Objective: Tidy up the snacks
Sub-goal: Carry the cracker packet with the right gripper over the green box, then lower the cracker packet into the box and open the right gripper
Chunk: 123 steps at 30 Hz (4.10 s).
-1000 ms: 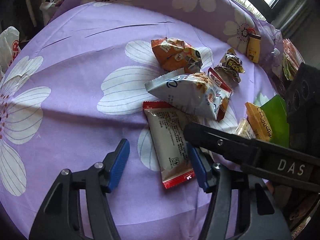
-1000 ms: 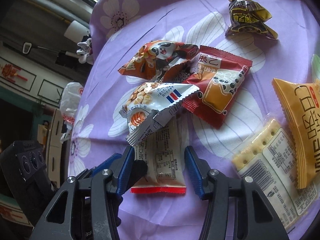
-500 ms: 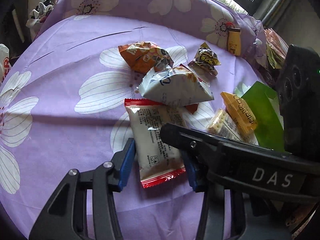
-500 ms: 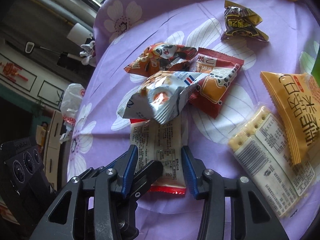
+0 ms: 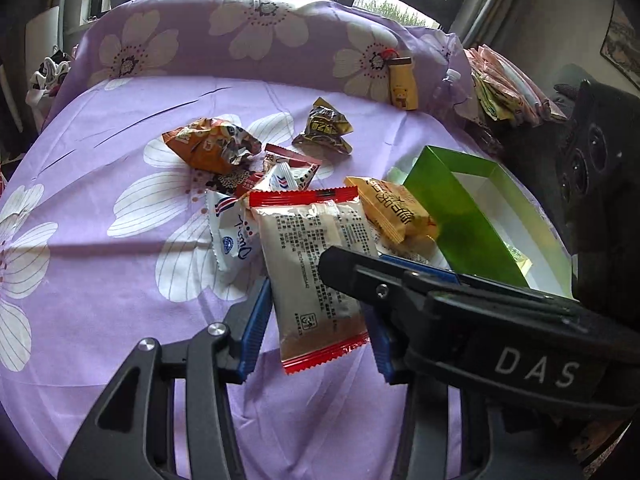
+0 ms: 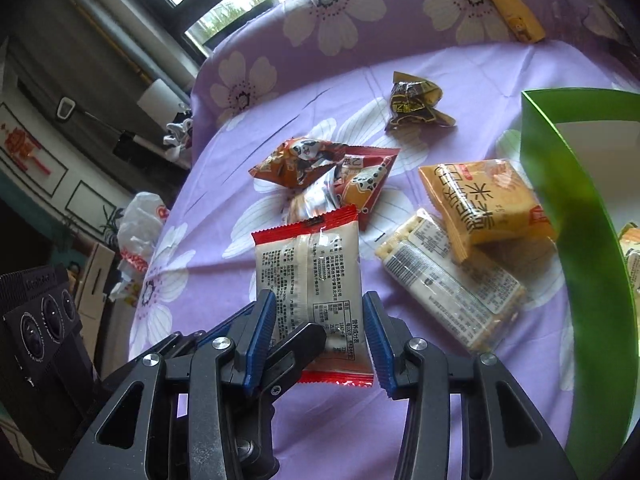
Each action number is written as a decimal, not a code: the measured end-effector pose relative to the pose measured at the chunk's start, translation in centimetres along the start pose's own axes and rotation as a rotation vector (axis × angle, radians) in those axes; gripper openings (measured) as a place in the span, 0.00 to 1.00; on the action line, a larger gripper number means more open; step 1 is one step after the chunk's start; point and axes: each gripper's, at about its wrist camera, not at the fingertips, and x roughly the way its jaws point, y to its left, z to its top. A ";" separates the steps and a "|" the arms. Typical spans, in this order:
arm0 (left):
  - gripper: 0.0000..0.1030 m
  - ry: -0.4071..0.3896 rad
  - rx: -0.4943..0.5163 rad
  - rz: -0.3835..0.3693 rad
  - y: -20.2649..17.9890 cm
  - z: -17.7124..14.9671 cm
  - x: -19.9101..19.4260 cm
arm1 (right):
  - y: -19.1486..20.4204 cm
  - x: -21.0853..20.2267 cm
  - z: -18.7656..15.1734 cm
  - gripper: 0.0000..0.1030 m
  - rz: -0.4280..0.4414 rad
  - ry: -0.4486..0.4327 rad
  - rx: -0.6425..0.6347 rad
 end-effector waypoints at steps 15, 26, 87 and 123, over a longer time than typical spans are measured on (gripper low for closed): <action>0.42 -0.100 0.063 -0.032 -4.7 0.9 -1.6 | -1.2 -5.3 0.1 0.46 -0.039 -0.130 -0.006; 0.42 -0.152 0.125 -0.072 -9.1 2.6 -2.0 | -3.4 -9.6 1.0 0.46 -0.053 -0.227 0.022; 0.41 0.080 0.160 -0.248 -19.4 4.2 8.2 | -16.3 -13.1 2.4 0.46 -0.236 -0.211 0.241; 0.72 -0.028 0.019 -0.189 -9.4 5.2 0.1 | -9.7 -13.8 2.5 0.70 -0.177 -0.301 0.102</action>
